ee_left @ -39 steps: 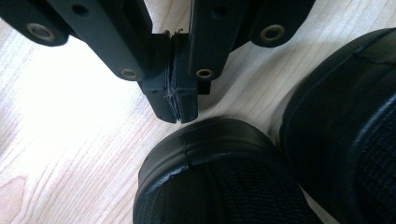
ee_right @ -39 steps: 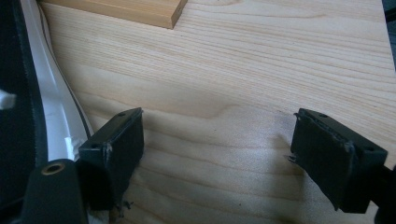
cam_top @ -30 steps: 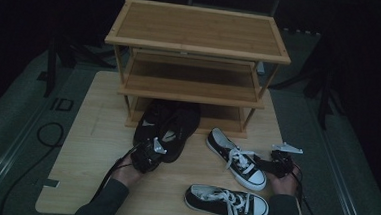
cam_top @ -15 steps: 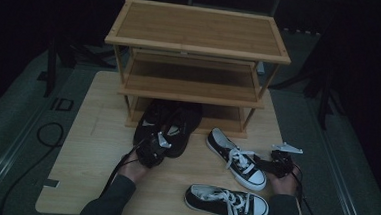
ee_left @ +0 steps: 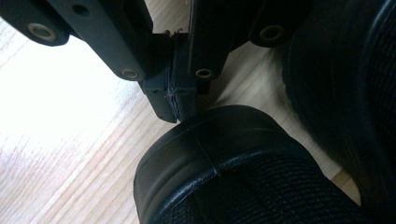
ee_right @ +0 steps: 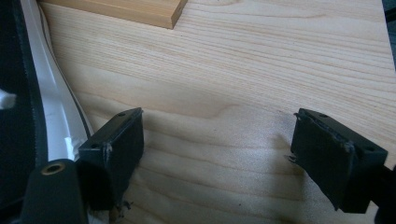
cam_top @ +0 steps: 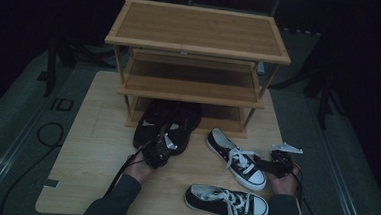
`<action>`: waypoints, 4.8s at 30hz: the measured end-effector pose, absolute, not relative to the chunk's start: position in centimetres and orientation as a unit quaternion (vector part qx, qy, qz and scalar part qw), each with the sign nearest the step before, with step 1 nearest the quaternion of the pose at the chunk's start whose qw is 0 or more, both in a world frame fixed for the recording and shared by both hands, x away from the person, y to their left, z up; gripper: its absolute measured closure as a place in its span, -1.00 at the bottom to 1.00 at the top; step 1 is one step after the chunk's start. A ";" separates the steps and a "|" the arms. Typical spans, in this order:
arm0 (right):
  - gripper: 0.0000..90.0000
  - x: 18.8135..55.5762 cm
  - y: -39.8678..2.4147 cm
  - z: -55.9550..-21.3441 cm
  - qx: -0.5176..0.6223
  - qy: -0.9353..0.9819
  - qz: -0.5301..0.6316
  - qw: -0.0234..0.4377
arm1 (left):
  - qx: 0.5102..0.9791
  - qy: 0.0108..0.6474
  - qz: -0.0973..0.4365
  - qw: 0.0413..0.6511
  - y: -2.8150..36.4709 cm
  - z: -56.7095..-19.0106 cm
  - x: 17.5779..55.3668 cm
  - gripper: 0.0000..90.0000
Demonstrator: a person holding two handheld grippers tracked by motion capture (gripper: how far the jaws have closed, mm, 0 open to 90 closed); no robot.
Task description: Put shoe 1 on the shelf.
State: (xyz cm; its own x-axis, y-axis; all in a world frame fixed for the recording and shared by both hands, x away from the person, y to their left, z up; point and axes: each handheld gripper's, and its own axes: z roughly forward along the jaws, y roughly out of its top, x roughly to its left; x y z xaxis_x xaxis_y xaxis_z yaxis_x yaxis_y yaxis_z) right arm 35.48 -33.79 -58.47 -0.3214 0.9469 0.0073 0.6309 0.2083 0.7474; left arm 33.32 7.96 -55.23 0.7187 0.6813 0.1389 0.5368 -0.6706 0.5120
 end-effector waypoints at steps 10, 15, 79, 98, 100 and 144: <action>-0.63 35.5 -33.8 -58.5 0.533 0.741 0.335 0.236 | 0.905 0.329 0.160 0.218 5.9 -55.1 35.4 1.00; -0.63 35.5 -33.8 -58.5 0.532 0.741 0.335 0.236 | 0.907 0.324 0.161 0.215 5.0 -55.0 36.2 1.00; -0.63 35.5 -33.8 -58.5 0.532 0.741 0.335 0.236 | 0.899 0.328 0.167 0.237 7.5 -53.6 35.6 0.94; -0.63 35.5 -33.8 -58.5 0.532 0.741 0.335 0.236 | 0.895 0.344 0.157 0.236 12.7 -53.9 32.9 0.88; -0.63 35.5 -33.8 -58.5 0.532 0.741 0.335 0.236 | 0.895 0.348 0.155 0.233 13.2 -54.0 32.7 0.88; -0.63 35.5 -33.8 -58.5 0.532 0.741 0.335 0.236 | 0.858 0.427 0.164 0.236 15.4 -54.4 37.5 0.93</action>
State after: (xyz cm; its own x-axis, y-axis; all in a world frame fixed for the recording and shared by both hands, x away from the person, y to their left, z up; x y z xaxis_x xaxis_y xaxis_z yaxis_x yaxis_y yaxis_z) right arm 35.49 -33.79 -58.47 -0.3223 0.9466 0.0069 0.6305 0.2092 0.7474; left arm 37.49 15.39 -54.38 0.5820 0.8092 0.0809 0.6542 -0.5249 0.5445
